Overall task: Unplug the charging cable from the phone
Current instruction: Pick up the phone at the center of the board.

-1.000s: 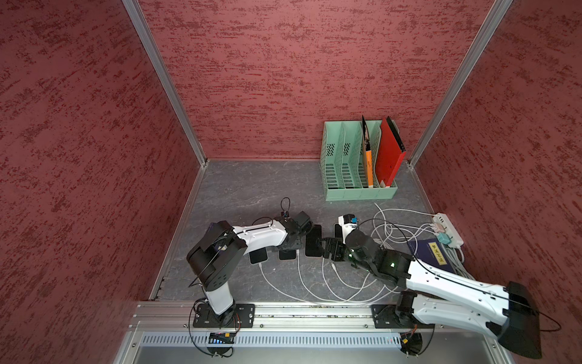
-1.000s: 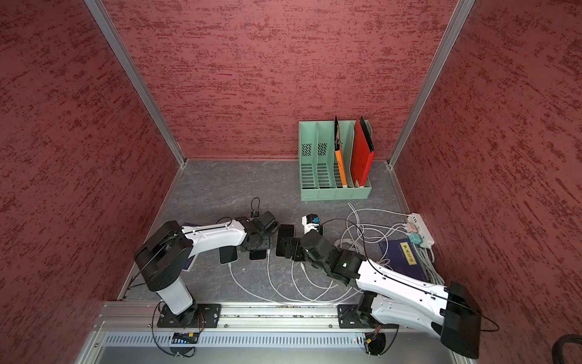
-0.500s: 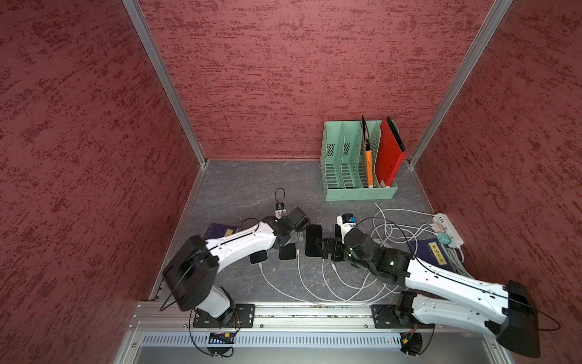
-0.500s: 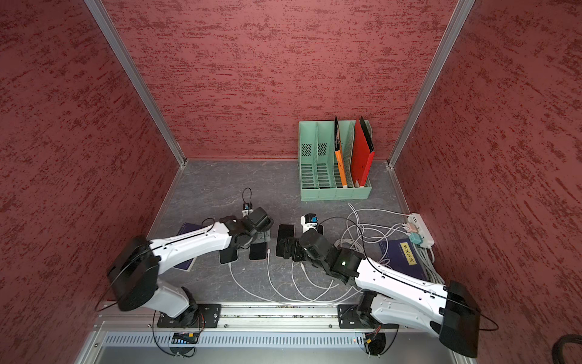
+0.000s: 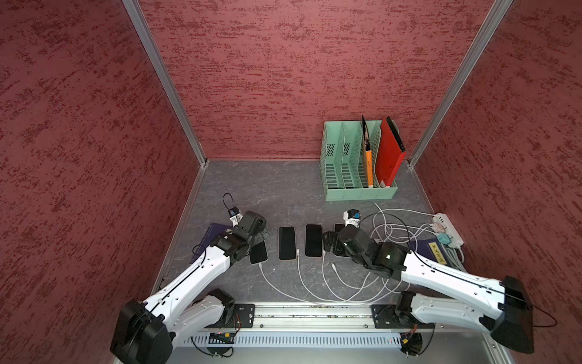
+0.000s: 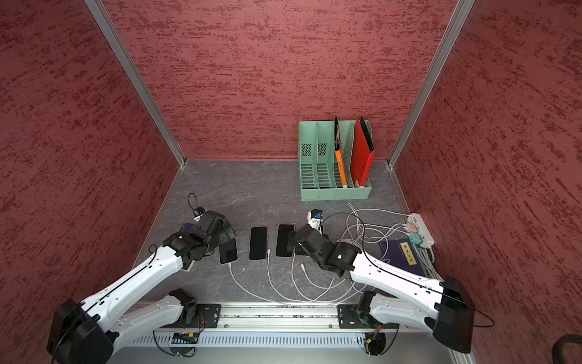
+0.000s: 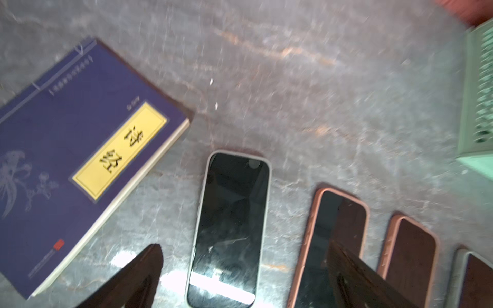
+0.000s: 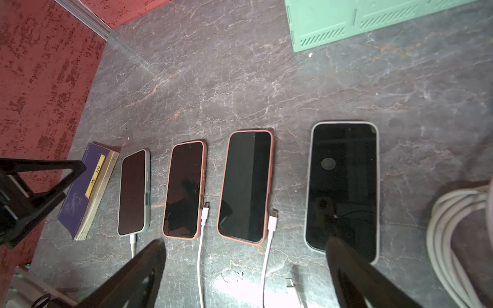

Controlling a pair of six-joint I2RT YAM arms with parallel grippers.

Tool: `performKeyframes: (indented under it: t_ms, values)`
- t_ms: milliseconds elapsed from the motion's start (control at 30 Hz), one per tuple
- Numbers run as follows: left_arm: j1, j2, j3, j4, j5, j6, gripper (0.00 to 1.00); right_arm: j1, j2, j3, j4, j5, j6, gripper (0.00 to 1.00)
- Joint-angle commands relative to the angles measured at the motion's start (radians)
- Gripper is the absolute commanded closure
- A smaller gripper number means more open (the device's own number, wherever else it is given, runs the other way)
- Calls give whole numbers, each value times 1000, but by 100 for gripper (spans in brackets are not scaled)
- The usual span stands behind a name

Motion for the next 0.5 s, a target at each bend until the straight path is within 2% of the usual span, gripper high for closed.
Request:
performKeyframes:
  t_ms: [0, 267, 467]
  values:
    - [7, 87, 27, -43, 62, -9, 0, -19, -16, -21, 91, -88, 4, 2]
    - [5, 240, 18, 8, 156, 15, 0, -19, 21, -26, 136, -158, 3, 2]
    - [6, 278, 12, 16, 154, 23, 0, -20, 31, -16, 145, -186, -13, 2]
